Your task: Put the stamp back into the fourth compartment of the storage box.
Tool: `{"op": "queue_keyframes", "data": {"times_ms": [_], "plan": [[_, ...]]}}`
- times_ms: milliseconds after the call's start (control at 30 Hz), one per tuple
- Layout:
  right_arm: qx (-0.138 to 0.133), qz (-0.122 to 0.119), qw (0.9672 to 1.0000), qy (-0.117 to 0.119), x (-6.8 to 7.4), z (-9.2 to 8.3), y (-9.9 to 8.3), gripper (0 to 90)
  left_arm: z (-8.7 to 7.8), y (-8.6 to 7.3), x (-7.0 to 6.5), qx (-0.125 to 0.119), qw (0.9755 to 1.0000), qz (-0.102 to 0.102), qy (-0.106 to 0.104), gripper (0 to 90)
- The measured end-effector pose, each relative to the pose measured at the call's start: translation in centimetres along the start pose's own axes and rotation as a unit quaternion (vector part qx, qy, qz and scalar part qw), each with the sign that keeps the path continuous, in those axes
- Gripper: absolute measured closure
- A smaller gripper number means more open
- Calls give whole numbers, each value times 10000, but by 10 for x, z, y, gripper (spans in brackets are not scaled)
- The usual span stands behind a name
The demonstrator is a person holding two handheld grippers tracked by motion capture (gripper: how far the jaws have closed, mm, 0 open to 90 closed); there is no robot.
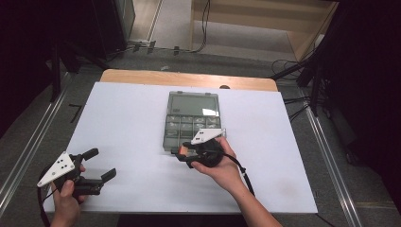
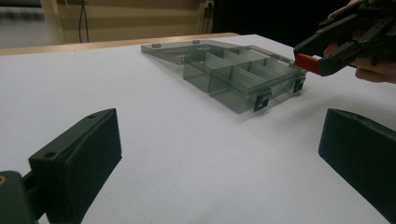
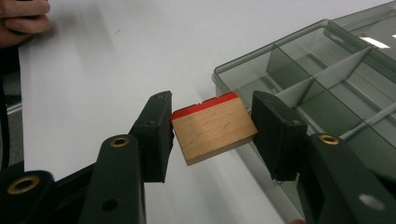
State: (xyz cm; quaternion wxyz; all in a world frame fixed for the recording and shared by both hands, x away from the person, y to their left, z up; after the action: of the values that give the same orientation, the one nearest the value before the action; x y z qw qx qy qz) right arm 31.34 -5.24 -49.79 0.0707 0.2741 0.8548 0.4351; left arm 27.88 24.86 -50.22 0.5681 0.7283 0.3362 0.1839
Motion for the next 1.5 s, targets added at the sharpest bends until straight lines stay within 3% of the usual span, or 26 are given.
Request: {"op": "queue_keyframes", "data": {"times_ms": [767, 1500], "plan": [[-122, 170, 9997, -130, -21, -17, 0, 487, 1, 0, -1, 11, 10000, 0, -22, 0], [-166, 326, 9992, -150, -36, -21, 1, 487, 1, 0, -2, 16, 10000, 18, -20, 0]]}}
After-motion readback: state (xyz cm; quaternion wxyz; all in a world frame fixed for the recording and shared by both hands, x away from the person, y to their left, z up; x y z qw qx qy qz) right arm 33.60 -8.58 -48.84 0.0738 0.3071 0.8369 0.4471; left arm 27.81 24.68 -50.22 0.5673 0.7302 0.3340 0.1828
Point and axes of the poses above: each handheld gripper's, and its own axes: z roughly forward along the jaws, y roughly out of its top, x roughly to its left, the point moved 7 cm from there along z, roughly forward along the jaws, and after that the axes turned 1 degree about y, right-handed, at the moved point
